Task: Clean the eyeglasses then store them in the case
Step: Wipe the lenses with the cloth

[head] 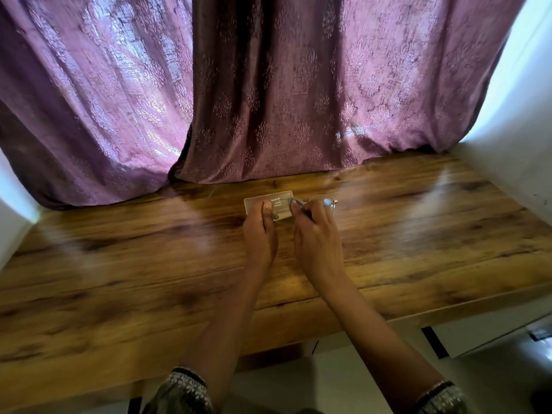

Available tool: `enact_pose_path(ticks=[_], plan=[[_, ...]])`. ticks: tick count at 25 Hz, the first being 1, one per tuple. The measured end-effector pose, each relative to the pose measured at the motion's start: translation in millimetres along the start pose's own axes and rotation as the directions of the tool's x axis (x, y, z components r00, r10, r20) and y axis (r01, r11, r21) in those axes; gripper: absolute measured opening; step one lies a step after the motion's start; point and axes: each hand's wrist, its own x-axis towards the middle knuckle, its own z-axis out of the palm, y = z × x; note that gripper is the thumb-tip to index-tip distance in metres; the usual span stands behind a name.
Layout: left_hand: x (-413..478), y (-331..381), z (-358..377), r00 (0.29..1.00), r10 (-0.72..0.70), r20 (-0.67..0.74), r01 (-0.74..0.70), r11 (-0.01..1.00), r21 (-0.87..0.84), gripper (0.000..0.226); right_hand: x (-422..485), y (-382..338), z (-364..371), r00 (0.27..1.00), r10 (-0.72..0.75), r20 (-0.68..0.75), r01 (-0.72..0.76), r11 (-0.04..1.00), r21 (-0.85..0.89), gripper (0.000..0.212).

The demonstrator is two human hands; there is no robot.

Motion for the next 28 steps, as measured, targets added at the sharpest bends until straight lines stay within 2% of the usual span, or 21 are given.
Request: enact_pose_path(ticks=[6, 9, 13, 18, 21, 25, 28], plan=[[0, -1, 1, 1.0, -0.006, 0.011, 0.006, 0.999, -0.045, 0.024, -13, -11, 9, 0.992, -0.112, 0.061, 0.115, 0.992, -0.052, 0.031], [1, -4, 0, 0.999, -0.045, -0.007, 0.045, 0.997, -0.056, 0.026, -25, -2, 5, 0.994, -0.075, 0.081, 0.079, 0.995, -0.058, 0.033], [0, -4, 2, 0.999, -0.043, -0.004, 0.042, 0.996, -0.082, 0.029, -4, 5, 0, 1.0, -0.017, 0.006, 0.017, 0.998, -0.055, 0.03], [0, -1, 2, 0.998, -0.059, -0.003, 0.059, 0.993, -0.105, 0.027, -9, -9, 7, 0.993, -0.109, 0.037, 0.111, 0.991, -0.075, 0.028], [1, 0, -1, 0.998, -0.066, -0.019, 0.065, 0.995, -0.072, 0.027, -24, -3, 3, 0.992, -0.094, 0.086, 0.099, 0.994, -0.051, 0.035], [-2, -3, 1, 0.998, -0.067, 0.005, 0.068, 0.994, -0.087, 0.028, -3, 4, -2, 1.0, -0.02, -0.005, 0.02, 1.0, -0.012, 0.029], [-4, -1, 2, 0.999, -0.052, 0.007, 0.052, 0.994, -0.093, 0.027, 1, -9, 5, 0.997, -0.081, -0.011, 0.081, 0.997, -0.003, 0.024]])
